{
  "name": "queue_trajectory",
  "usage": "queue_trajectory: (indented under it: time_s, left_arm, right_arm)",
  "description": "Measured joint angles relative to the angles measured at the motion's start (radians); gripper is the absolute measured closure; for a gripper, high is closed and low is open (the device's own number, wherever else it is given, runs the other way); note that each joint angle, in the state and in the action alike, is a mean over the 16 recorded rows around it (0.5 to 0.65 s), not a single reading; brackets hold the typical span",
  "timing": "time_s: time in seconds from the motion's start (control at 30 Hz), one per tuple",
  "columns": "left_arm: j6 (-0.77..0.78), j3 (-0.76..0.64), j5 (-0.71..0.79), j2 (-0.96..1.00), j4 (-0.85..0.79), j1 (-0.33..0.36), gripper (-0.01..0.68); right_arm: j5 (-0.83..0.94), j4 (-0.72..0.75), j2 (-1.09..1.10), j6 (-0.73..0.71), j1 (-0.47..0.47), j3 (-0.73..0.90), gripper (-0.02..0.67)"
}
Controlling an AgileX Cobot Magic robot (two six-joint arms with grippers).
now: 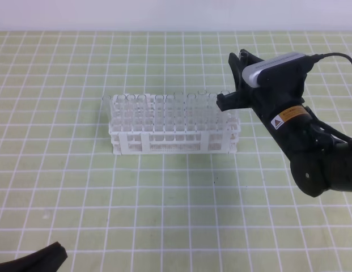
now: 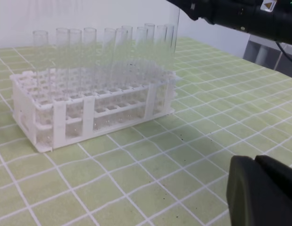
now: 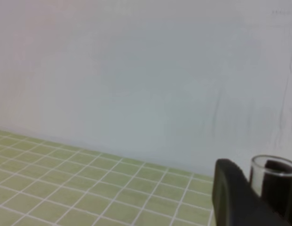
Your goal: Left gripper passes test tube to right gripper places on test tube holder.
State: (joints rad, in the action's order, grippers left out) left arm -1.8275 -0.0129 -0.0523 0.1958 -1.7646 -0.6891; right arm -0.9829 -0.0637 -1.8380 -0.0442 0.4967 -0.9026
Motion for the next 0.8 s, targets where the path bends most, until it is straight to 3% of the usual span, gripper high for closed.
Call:
queue_trajectory:
  time_s: [0.8]
  left_arm:
    - [-0.001, 0.005, -0.005, -0.001, 0.008, 0.000, 0.675]
  right_arm:
    - [0.047, 0.055, 0.038, 0.036, 0.002, 0.011, 0.558]
